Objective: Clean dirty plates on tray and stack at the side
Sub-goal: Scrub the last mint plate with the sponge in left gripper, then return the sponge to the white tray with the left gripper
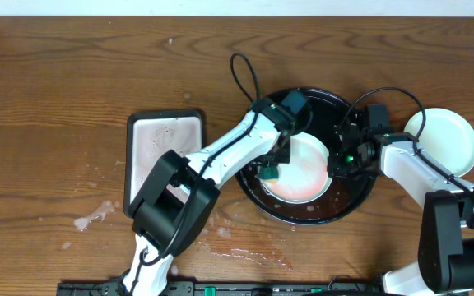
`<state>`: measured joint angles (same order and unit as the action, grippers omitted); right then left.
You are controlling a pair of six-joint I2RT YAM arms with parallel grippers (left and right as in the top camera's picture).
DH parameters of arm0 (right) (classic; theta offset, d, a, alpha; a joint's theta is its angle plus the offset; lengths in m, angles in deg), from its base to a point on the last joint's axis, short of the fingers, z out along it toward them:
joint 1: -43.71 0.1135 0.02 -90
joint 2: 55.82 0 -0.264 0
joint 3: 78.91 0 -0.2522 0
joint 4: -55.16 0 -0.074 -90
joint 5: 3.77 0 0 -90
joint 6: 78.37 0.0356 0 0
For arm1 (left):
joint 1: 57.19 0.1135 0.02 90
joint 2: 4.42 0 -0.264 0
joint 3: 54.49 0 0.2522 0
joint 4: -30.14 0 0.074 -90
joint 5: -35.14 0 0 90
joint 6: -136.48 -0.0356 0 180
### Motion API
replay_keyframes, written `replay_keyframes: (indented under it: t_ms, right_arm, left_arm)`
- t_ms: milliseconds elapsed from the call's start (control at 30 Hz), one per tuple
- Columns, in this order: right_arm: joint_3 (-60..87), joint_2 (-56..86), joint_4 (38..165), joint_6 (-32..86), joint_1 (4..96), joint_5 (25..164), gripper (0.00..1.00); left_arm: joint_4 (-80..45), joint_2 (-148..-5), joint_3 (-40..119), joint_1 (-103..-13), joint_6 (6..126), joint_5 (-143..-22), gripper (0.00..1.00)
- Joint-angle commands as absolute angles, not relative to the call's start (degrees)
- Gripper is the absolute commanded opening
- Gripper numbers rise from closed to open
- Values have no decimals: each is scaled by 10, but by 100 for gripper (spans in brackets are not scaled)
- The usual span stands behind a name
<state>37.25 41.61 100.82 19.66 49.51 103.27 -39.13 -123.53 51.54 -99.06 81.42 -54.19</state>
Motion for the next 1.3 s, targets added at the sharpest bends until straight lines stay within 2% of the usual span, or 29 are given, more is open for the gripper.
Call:
replay_keyframes:
  t_ms: [0,133,200,400,433,500,533,567,600,667,700,800,933,1033,1100,1133,1267]
  right_arm:
    - [378,423,1008,192,498,1000,1]
    - [378,423,997,193,498,1002,1]
    - [378,423,996,192,498,1002,7]
    - [380,423,997,192,511,1002,13]
    - [381,423,997,192,516,1002,16]
    - [381,423,995,192,525,1002,29]
    - [381,423,995,192,531,1002,32]
    - [382,423,995,192,535,1002,32]
    - [383,423,991,192,540,1001,26]
    - [387,423,983,192,547,992,4]
    - [387,423,982,193,548,984,1]
    - [387,422,983,193,548,982,1]
    - [386,399,993,199,550,959,1]
    - [386,352,1012,214,560,909,1]
    - [386,312,1026,215,571,888,1]
    - [386,291,1034,215,579,871,1]
    - [386,217,1055,246,620,731,1]
  left_arm:
    - [-424,-1186,531,-981,820,-468,7]
    - [-454,-1108,531,-973,815,-466,7]
    - [-477,-1073,531,-961,810,-466,8]
    - [-579,-1010,525,-885,793,-422,7]
    - [-593,-1006,519,-869,791,-413,8]
    - [-601,-1004,500,-834,778,-411,7]
    - [-598,-1004,485,-818,771,-412,8]
    - [-589,-1005,467,-803,764,-413,7]
    - [-576,-1005,445,-789,755,-413,8]
    - [-540,-1005,394,-765,748,-418,8]
    - [-516,-1005,369,-755,740,-433,8]
    - [-462,-1005,315,-725,705,-495,8]
    - [-465,-1000,312,-708,704,-500,13]
    - [-469,-982,312,-705,696,-502,26]
    - [-474,-964,312,-705,696,-510,44]
    - [-474,-955,312,-705,696,-514,49]
    - [-476,-908,312,-705,696,-520,56]
